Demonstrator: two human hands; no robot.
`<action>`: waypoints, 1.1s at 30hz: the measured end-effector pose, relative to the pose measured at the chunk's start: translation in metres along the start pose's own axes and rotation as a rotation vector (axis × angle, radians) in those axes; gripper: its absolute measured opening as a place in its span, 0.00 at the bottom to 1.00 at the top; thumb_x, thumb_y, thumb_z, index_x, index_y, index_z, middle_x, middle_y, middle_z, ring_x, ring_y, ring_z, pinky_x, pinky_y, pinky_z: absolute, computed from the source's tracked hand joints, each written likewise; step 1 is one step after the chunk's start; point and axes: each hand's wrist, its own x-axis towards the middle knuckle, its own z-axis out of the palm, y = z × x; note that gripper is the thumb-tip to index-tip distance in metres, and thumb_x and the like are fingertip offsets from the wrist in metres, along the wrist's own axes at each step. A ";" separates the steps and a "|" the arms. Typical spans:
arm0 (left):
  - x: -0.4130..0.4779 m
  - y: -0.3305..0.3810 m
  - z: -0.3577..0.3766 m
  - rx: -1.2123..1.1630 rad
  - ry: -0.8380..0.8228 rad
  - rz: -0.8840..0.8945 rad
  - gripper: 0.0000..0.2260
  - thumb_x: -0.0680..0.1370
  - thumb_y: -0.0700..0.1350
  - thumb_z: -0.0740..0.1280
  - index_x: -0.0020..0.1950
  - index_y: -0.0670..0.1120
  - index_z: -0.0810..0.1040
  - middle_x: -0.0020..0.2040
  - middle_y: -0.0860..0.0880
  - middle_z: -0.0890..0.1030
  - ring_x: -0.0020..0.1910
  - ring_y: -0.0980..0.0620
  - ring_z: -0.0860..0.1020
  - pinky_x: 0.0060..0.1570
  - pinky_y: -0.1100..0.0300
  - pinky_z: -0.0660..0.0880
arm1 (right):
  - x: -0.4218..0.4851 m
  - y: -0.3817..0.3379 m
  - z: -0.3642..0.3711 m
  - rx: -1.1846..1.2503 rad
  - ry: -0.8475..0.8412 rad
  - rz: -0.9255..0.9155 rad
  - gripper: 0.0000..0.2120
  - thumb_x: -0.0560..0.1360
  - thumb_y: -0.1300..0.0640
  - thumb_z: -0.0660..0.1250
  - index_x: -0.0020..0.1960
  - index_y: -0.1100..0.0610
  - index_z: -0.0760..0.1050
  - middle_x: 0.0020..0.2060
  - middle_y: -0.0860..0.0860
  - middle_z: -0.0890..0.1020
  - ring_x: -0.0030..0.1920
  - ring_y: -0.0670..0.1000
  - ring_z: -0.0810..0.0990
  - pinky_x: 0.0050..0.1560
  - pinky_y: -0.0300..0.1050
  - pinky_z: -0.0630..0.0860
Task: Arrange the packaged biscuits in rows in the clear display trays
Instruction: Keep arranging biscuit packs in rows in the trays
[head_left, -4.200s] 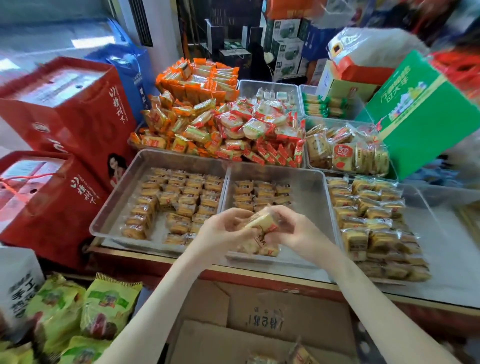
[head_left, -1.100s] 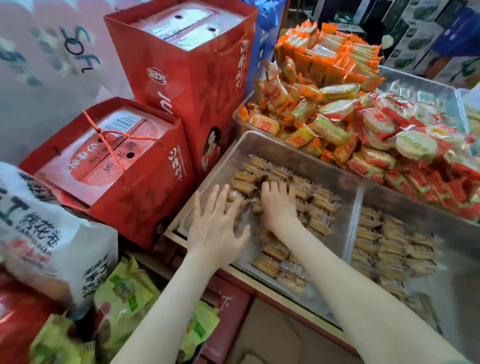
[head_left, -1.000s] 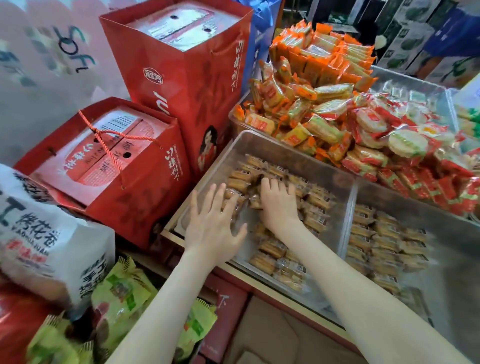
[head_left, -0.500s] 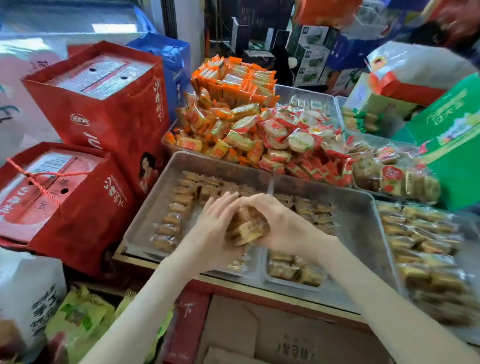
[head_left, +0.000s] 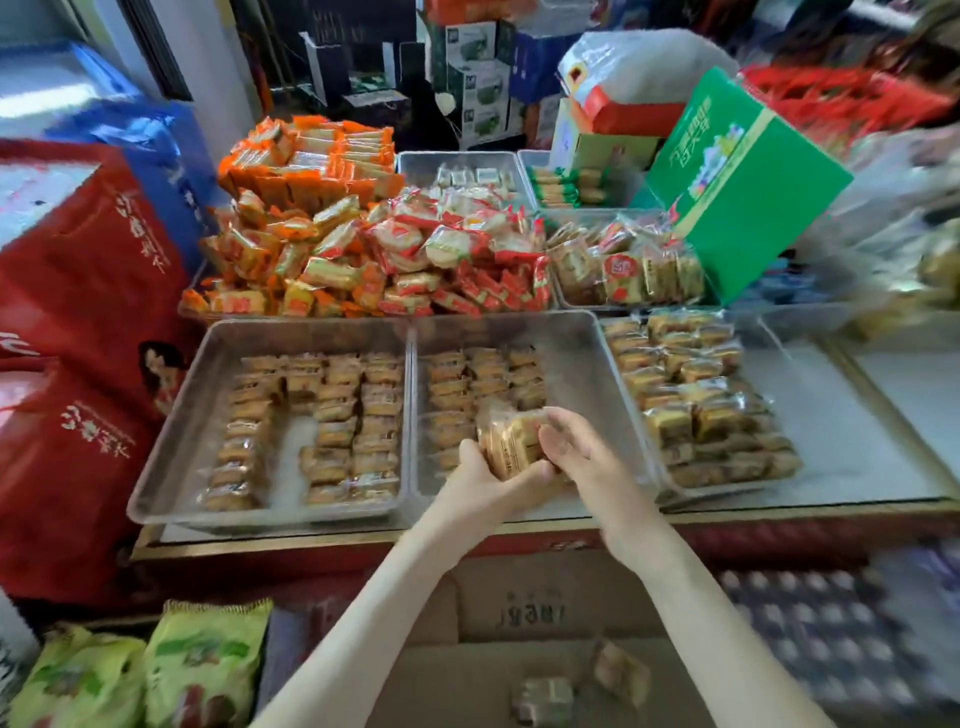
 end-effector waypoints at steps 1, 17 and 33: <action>-0.002 -0.001 0.004 0.035 -0.006 0.010 0.24 0.76 0.59 0.68 0.60 0.48 0.61 0.53 0.54 0.75 0.48 0.62 0.75 0.40 0.68 0.74 | -0.002 0.004 -0.004 0.049 -0.030 0.044 0.28 0.68 0.32 0.63 0.65 0.41 0.67 0.60 0.40 0.74 0.62 0.42 0.72 0.59 0.38 0.69; -0.037 -0.003 -0.019 -0.075 -0.064 0.097 0.23 0.70 0.51 0.77 0.59 0.50 0.71 0.54 0.50 0.80 0.51 0.55 0.80 0.48 0.64 0.77 | -0.017 -0.011 0.000 -0.325 0.038 -0.117 0.14 0.74 0.40 0.65 0.57 0.42 0.72 0.57 0.46 0.70 0.57 0.46 0.71 0.59 0.46 0.71; -0.041 -0.013 -0.026 -0.088 -0.217 0.177 0.31 0.61 0.60 0.75 0.61 0.52 0.72 0.57 0.49 0.82 0.55 0.52 0.82 0.58 0.50 0.79 | -0.020 -0.044 -0.016 -0.097 -0.059 -0.015 0.08 0.73 0.64 0.71 0.38 0.54 0.82 0.35 0.50 0.82 0.43 0.53 0.76 0.50 0.58 0.77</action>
